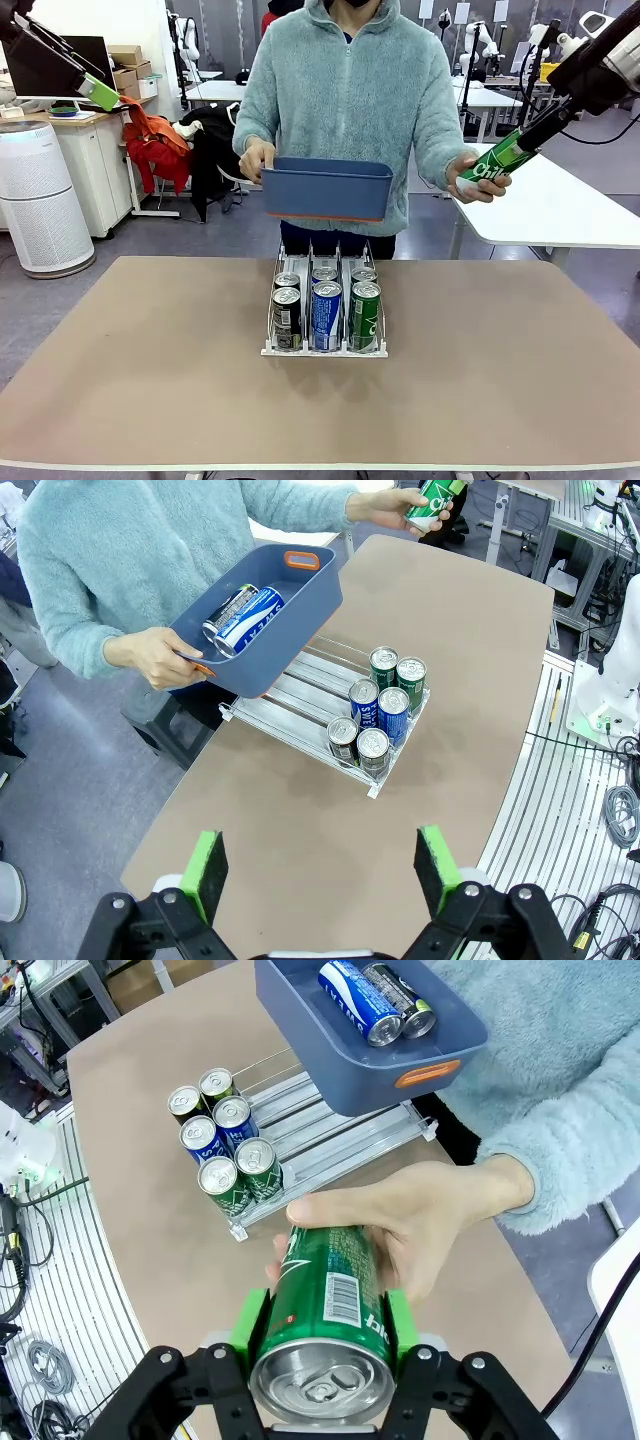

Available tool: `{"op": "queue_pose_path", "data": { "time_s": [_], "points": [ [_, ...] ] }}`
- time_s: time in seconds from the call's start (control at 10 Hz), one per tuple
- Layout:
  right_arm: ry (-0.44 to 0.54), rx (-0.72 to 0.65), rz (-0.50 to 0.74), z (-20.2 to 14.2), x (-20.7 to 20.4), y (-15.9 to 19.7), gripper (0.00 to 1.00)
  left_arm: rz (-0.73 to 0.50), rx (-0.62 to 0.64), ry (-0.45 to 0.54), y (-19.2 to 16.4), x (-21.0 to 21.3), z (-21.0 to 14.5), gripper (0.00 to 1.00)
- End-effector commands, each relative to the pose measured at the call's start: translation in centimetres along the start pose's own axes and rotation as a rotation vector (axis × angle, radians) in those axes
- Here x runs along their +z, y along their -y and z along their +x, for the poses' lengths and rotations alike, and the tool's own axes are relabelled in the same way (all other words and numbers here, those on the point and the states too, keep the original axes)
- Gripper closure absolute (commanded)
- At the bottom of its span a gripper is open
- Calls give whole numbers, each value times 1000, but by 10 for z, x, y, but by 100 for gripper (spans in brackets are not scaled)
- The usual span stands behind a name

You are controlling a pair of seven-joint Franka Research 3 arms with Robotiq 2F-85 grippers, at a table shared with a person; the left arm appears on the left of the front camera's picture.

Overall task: Fill the beverage cans into the dispenser.
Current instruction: Pick up the Sprite handed by the human.

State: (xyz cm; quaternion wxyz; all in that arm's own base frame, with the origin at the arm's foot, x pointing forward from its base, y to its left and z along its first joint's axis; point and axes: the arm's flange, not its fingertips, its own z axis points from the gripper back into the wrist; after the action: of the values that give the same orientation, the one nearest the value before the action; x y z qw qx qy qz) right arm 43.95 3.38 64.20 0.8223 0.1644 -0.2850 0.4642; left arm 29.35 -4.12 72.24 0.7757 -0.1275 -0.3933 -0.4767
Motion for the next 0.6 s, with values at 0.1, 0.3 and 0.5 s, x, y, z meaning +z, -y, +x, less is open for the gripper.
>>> {"op": "queue_pose_path", "data": {
  "time_s": [0.1, 0.3, 0.5],
  "points": [
    [30, -11, 45, -1, 1, -5, 100, -2, -1, -1, 0, 0, 0, 0],
    [-1, 1, 3, 0, 1, -1, 95, -2, -1, -1, 0, 0, 0, 0],
    [-1, 1, 3, 0, 1, -1, 95, -2, -1, -1, 0, 0, 0, 0]
  ]
}}
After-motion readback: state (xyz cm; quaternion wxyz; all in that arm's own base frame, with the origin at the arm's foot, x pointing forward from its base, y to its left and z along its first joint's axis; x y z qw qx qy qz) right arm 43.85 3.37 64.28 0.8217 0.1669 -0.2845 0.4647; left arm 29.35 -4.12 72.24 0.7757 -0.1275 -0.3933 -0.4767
